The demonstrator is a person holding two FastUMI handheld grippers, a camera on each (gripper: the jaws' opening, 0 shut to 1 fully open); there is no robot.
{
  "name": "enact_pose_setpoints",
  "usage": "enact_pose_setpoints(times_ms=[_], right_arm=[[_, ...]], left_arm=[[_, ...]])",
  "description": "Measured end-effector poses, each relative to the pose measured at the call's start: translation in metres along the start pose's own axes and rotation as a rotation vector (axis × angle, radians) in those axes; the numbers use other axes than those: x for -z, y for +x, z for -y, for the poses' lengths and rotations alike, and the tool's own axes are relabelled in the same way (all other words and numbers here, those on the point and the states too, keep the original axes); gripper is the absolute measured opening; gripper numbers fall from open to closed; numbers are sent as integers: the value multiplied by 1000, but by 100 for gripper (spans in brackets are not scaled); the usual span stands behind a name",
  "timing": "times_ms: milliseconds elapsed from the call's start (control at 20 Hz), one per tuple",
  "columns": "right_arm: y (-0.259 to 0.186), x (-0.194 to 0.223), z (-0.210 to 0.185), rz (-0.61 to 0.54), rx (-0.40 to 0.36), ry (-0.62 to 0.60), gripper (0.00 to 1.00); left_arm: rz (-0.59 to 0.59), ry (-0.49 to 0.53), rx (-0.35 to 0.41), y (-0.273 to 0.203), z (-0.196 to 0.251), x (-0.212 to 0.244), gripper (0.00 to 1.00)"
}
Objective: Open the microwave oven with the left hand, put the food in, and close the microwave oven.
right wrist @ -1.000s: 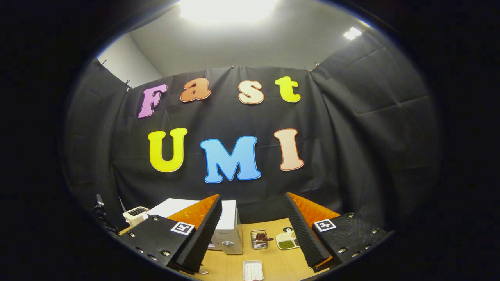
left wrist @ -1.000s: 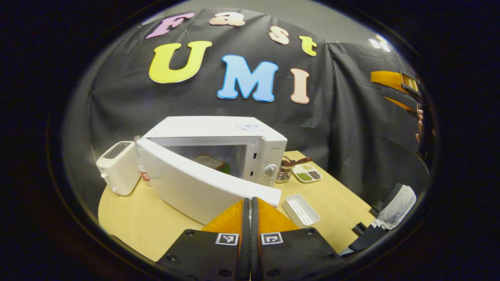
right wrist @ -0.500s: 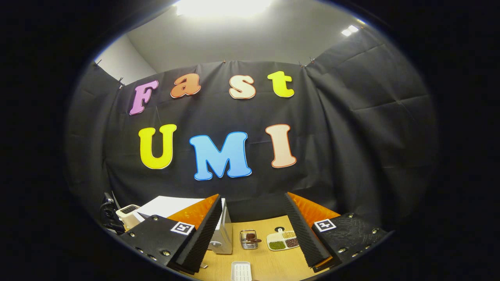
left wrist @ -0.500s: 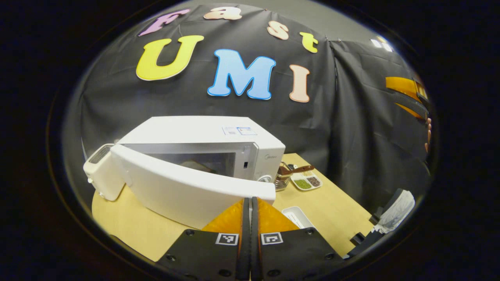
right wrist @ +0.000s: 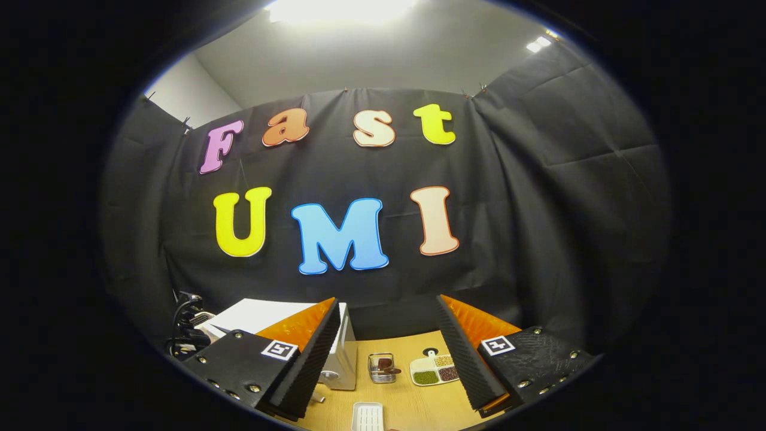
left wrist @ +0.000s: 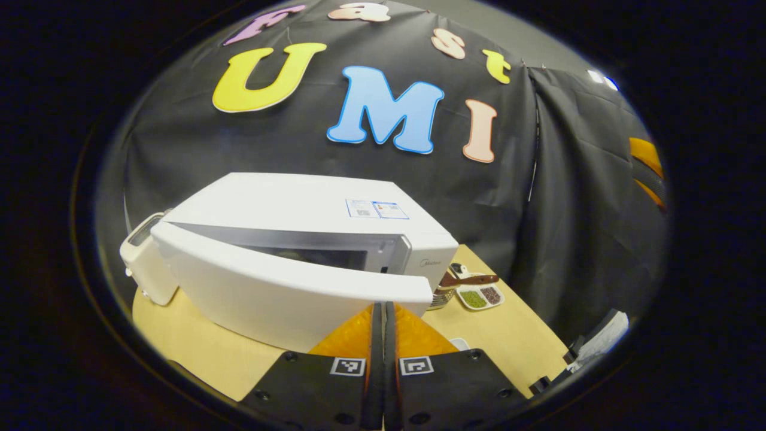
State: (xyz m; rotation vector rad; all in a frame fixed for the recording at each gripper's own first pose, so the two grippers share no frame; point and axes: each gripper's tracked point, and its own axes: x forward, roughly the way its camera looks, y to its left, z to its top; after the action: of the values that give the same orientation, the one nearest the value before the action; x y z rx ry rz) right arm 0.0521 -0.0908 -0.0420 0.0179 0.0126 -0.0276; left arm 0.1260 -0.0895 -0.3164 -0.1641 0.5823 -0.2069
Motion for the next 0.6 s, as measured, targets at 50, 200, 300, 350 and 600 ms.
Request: enact_pose_setpoints(times_ms=[50, 200, 300, 350, 600], right_arm=[[0, 1, 0, -2, -2, 1, 95], [2, 0, 0, 0, 0, 6, 95], [3, 0, 2, 2, 3, 11, 95], [4, 1, 2, 2, 3, 13, 95], [6, 4, 9, -5, 12, 16, 95]], left_arm=[[-4, -5, 1, 4, 0, -1, 7], [-6, -5, 4, 16, 4, -5, 7], [-6, -5, 5, 24, 6, -8, 7], [-6, -6, 4, 27, 6, -10, 7], [-7, -26, -2, 41, 4, -18, 7]])
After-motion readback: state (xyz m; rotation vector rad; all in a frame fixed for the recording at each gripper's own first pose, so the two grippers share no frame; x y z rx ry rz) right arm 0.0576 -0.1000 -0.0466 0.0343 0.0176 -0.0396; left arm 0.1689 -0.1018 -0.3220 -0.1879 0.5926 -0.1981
